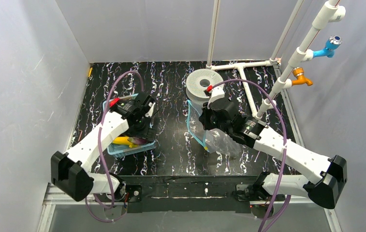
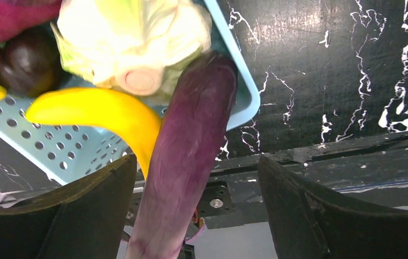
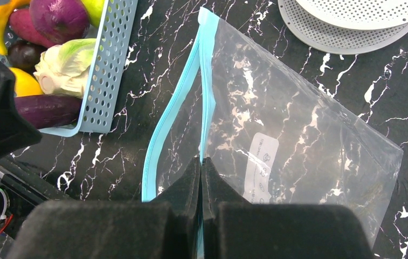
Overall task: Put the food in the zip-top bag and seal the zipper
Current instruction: Pick up the fake vegetable from the bin.
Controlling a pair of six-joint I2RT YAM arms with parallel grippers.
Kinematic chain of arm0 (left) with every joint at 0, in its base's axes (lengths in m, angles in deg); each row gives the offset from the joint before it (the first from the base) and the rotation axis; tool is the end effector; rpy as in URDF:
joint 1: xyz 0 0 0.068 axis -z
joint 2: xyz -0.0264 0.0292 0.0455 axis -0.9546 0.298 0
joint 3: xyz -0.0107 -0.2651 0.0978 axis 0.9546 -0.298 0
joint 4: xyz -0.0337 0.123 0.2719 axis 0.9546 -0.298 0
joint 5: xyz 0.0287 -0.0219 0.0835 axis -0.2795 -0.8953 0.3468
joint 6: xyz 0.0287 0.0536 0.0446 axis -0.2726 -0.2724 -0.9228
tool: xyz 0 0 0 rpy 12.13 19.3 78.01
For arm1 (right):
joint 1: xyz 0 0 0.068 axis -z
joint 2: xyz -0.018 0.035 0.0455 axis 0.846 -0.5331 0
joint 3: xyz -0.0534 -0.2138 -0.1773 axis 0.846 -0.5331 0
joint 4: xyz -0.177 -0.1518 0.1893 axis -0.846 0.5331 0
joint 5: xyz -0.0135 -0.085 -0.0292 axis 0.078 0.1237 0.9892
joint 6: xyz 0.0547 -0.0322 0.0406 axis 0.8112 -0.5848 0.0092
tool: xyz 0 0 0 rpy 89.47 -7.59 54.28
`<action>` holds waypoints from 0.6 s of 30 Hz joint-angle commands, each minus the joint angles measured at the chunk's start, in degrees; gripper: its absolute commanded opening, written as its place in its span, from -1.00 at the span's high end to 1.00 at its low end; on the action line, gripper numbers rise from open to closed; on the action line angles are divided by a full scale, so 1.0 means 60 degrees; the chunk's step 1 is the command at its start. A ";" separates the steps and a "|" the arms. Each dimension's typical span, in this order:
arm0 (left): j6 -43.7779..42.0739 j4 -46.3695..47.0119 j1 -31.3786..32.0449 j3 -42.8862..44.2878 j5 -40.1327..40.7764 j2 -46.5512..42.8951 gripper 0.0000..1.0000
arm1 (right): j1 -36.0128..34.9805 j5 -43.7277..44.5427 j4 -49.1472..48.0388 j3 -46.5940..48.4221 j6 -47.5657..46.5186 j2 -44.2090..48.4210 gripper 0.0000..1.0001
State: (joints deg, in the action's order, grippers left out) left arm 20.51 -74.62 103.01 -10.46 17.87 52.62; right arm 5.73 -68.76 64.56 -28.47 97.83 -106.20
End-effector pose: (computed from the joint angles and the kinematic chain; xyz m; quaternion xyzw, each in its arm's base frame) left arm 0.2498 -0.1366 0.2768 0.1151 0.9728 -0.0144 0.2006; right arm 0.2111 0.2395 0.3269 -0.1293 0.8392 0.2111 0.4841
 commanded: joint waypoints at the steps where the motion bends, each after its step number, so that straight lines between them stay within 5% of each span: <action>1: -0.0757 -0.0034 0.0173 0.0648 0.0436 0.0543 -0.58 | -0.0015 0.0093 -0.0233 0.0021 0.0030 0.0224 0.97; 18: -0.1179 -0.0325 0.0578 0.0717 0.1041 0.1454 -0.26 | -0.0015 -0.0025 -0.0138 0.0277 0.0062 -0.0192 0.97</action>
State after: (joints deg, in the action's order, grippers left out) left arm 13.86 -75.10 105.81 -6.41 23.00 61.58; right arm 5.73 -68.81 64.65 -28.47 97.87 -107.40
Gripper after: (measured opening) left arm 0.643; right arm 0.028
